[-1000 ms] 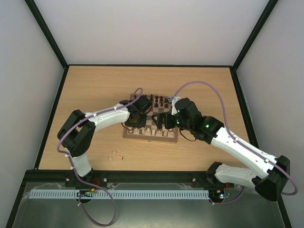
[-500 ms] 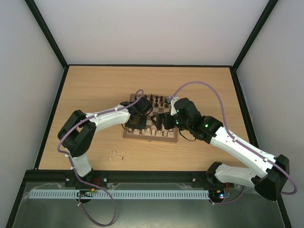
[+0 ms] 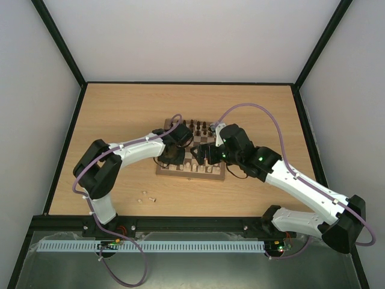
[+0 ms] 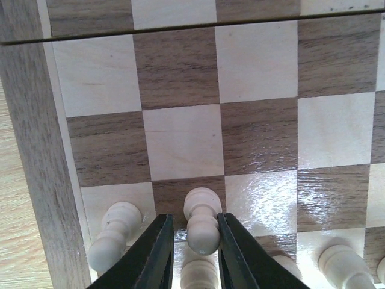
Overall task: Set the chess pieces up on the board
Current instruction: Place the chess piece on the chessboard.
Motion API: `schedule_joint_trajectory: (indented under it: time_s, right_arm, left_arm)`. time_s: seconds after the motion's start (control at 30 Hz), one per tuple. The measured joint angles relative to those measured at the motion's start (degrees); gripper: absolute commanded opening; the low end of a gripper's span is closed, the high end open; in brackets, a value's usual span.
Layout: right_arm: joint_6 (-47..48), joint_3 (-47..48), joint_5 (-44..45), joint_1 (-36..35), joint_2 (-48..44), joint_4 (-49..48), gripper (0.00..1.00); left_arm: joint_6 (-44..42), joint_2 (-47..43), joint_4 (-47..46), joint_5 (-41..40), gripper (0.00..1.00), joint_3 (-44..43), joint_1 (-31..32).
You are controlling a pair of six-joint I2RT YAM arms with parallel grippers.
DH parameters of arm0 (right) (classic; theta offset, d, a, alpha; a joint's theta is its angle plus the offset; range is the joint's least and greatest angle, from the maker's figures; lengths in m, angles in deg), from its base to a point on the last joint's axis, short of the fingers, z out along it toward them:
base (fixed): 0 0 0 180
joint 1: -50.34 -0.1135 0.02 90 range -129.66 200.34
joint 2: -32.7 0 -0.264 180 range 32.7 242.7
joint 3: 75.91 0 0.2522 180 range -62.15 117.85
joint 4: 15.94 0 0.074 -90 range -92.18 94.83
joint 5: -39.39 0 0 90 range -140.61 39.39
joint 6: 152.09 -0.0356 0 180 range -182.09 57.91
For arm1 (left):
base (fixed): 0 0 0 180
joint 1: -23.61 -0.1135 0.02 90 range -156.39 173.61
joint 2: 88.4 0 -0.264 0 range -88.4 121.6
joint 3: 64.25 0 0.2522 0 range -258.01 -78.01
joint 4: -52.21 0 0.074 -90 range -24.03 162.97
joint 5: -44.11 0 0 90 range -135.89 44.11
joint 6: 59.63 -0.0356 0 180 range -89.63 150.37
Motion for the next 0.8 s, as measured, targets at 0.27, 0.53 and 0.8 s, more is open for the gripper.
schedule_joint_trajectory:
  time_s: [0.27, 0.53, 0.8]
  right_arm:
    - [0.0, 0.0, -0.83, 0.0, 0.22, -0.02, 0.99]
    - [0.0, 0.0, -1.25, 0.0, 0.24, -0.04, 0.99]
    - [0.0, 0.0, -1.36, 0.0, 0.24, -0.04, 0.99]
  left_arm:
    - [0.17, 0.0, 1.38, -0.94, 0.25, -0.22, 0.13]
    - [0.37, 0.0, 2.36, -1.4, 0.26, -2.73, 0.98]
    - [0.37, 0.0, 4.24, -2.73, 0.3, -5.2, 1.05]
